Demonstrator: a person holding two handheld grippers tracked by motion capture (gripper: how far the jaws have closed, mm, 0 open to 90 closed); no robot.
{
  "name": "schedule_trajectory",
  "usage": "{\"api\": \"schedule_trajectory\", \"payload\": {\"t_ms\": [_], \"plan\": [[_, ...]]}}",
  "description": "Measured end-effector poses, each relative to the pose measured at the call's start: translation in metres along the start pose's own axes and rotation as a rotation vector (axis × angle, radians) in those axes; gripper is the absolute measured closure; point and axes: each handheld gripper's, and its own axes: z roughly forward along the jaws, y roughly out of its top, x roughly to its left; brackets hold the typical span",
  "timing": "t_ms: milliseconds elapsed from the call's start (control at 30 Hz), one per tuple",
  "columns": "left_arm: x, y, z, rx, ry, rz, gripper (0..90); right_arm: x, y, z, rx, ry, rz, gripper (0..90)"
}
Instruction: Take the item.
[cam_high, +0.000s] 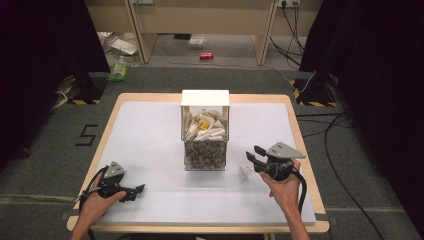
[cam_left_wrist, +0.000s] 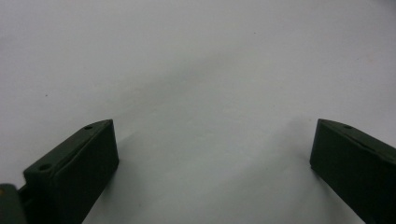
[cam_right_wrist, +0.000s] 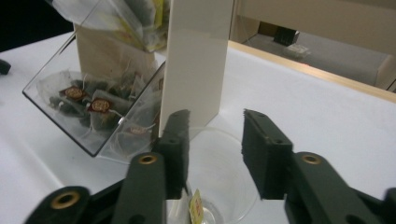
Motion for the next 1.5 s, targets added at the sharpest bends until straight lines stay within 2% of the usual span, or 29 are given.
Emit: {"api": "schedule_trajectory", "payload": {"t_ms": [200, 333, 567, 1067, 1500], "plan": [[0.0, 0.0, 0.0, 0.0, 0.0, 0.0, 0.4, -0.006, 0.003, -0.006, -0.032, -0.036, 0.033, 46.2], [0.0, 0.0, 0.0, -0.001, 0.0, 0.0, 0.4, -0.018, 0.001, -0.012, -0.043, -0.074, 0.067, 42.5], [0.0, 0.0, 0.0, 0.0, 0.0, 0.0, 0.4, -0.028, -0.003, -0.015, -0.036, -0.1, 0.09, 41.3], [0.0, 0.0, 0.0, 0.0, 0.0, 0.0, 0.4, -0.035, -0.008, -0.016, -0.027, -0.122, 0.099, 41.4], [0.0, 0.0, 0.0, 0.0, 0.001, 0.001, 0.4, -0.046, -0.011, -0.026, -0.032, -0.154, 0.122, 41.3]]}}
